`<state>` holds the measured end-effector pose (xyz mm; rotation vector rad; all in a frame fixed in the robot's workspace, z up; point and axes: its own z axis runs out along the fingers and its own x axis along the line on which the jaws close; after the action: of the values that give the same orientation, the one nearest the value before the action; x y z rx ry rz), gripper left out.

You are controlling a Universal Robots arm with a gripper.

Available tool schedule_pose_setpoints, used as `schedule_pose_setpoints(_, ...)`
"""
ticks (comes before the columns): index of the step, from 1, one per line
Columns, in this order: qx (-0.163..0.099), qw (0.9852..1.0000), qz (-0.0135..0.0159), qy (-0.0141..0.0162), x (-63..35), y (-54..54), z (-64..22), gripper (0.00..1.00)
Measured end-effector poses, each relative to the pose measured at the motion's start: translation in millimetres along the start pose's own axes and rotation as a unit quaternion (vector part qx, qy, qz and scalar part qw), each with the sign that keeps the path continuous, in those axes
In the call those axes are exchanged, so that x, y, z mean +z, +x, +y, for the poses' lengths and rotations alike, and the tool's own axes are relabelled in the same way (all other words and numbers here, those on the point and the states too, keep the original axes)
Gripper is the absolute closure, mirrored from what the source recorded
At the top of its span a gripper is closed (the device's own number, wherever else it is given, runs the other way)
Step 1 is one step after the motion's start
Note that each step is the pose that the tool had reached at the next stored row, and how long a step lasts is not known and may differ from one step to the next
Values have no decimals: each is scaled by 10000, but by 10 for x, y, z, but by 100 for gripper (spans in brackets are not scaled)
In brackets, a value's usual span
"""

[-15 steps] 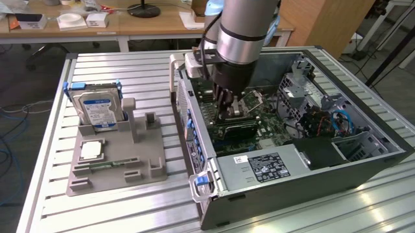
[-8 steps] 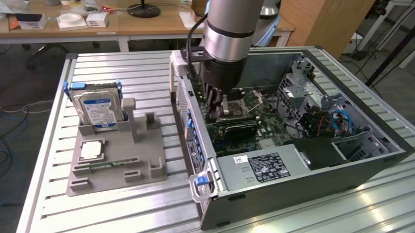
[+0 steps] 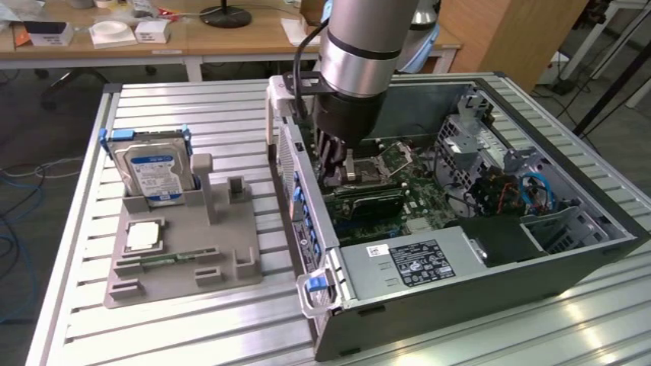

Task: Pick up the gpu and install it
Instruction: 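Press down on the gpu until it lock into place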

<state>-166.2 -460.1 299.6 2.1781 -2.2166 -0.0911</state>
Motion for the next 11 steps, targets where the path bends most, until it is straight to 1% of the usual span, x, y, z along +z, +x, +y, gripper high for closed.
schedule_pose_setpoints(6, 0, 10000, 0, -1, 1, 1, -1, 89)
schedule_pose_setpoints(11, 1, 10000, 0, -18, 0, 5, 0, 89)
